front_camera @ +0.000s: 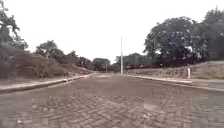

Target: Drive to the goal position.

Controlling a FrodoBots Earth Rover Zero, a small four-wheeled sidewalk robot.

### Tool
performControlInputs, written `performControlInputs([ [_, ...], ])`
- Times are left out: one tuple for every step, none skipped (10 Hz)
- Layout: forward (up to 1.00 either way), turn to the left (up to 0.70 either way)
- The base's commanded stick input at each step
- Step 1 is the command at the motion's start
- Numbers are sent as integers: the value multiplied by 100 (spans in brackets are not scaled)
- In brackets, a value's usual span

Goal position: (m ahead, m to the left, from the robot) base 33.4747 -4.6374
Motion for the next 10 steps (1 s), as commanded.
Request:
performControlInputs([
  [100,0],
  [100,0],
  [100,0],
  [100,0],
  [100,0],
  [100,0],
  [100,0],
  [100,0],
  [100,0],
  [100,0],
])
